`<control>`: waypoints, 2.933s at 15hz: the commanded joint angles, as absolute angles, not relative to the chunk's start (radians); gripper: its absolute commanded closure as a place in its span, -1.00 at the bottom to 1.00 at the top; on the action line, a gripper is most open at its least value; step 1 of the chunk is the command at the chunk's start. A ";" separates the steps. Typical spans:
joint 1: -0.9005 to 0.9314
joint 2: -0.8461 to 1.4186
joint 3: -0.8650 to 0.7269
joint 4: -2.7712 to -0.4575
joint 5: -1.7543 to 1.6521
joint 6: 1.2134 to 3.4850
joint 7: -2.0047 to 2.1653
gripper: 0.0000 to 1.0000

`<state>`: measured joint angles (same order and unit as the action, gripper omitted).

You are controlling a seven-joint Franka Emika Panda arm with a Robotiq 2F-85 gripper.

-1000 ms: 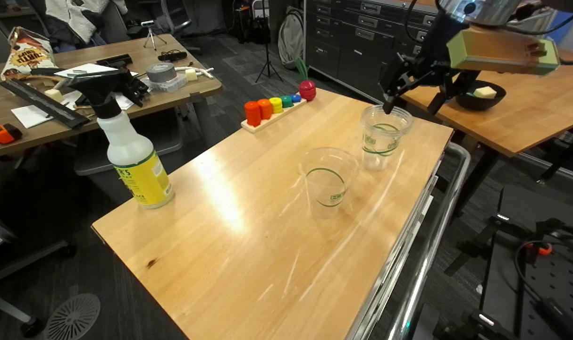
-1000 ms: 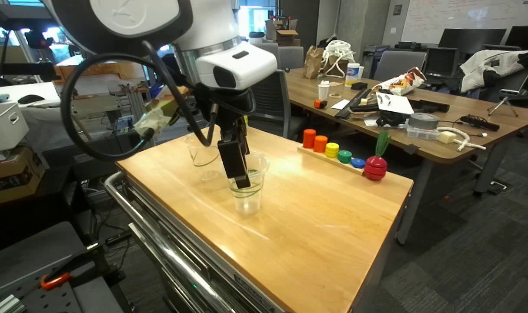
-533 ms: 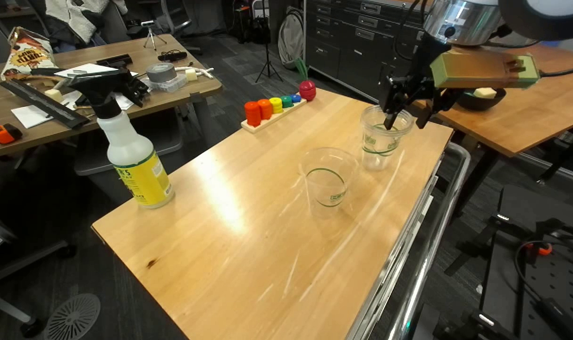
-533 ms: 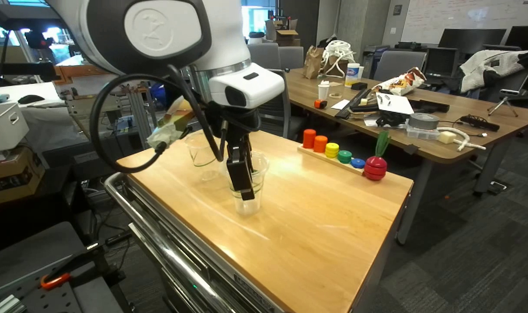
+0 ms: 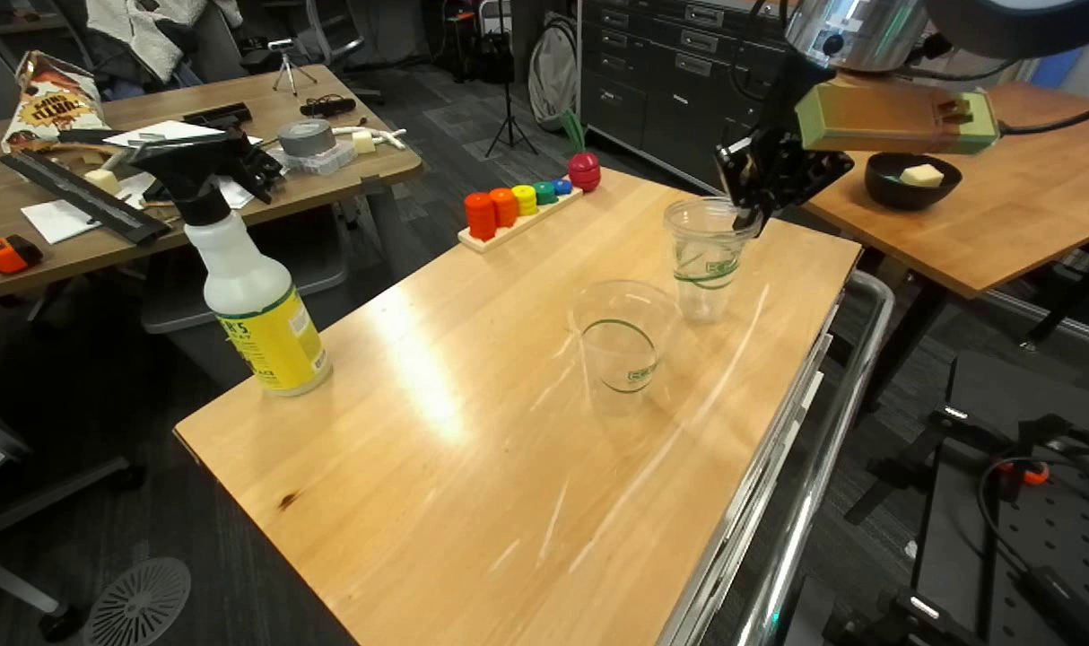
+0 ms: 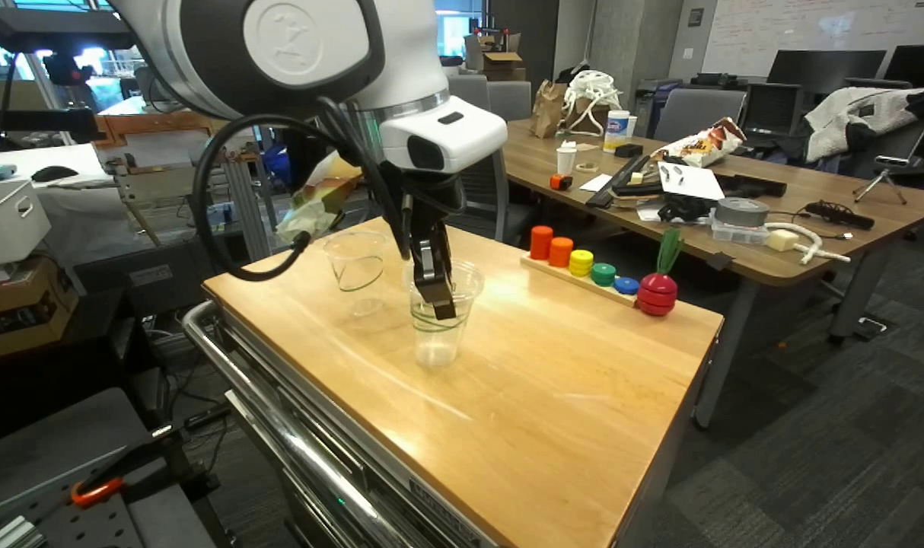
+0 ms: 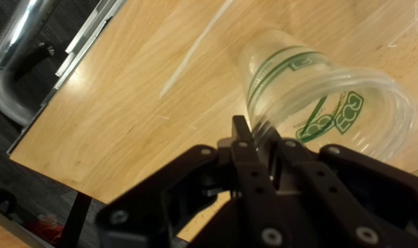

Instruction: Pick up the plastic cups from the table and put them in each other.

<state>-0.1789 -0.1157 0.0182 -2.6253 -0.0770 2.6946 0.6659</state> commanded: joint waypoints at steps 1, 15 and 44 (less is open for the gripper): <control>-0.120 -0.096 -0.005 -2.595 0.059 2.653 0.575 0.95; -0.094 -0.290 0.092 -2.458 -0.143 2.554 0.657 0.93; 0.075 -0.245 0.062 -2.496 0.305 2.480 0.140 0.95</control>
